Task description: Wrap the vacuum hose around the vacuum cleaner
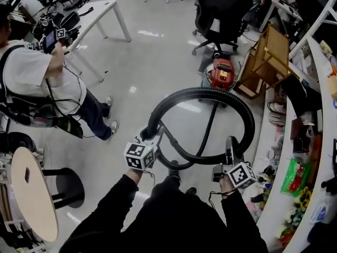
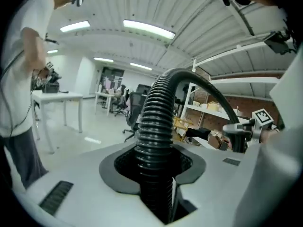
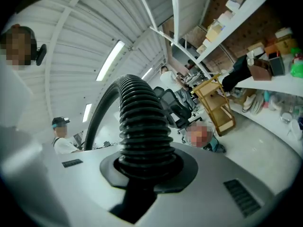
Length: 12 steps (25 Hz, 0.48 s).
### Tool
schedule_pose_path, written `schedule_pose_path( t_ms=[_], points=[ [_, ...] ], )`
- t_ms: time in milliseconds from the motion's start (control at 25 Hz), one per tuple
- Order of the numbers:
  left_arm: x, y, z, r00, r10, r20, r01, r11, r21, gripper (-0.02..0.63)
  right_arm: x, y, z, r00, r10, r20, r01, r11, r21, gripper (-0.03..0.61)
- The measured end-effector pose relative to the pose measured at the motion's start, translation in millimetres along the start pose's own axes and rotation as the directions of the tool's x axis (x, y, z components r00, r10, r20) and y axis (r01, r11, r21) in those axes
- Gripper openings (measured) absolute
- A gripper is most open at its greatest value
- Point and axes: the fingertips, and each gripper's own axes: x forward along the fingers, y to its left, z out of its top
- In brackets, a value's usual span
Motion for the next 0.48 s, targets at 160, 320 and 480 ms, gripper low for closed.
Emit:
schedule_pose_path(
  t_ms=[160, 320, 480],
  points=[
    [38.6, 6.3, 82.6, 0.997, -0.031, 0.067, 0.020, 0.988, 0.153, 0.156, 25.7, -25.9, -19.9, 0.998, -0.069, 0.007, 0.069, 0.997, 0.041, 0.089],
    [72.0, -2.9, 144.2, 0.990, -0.096, 0.103, 0.060, 0.950, 0.305, 0.155, 47.5, -38.3, -49.2, 0.994, -0.105, -0.017, 0.106, 0.994, 0.042, 0.093],
    [104.9, -7.3, 182.9, 0.982, -0.159, 0.098, 0.102, 0.895, 0.435, 0.153, 65.1, -52.5, -99.6, 0.968, -0.134, -0.212, 0.143, 0.989, 0.029, 0.271]
  ],
)
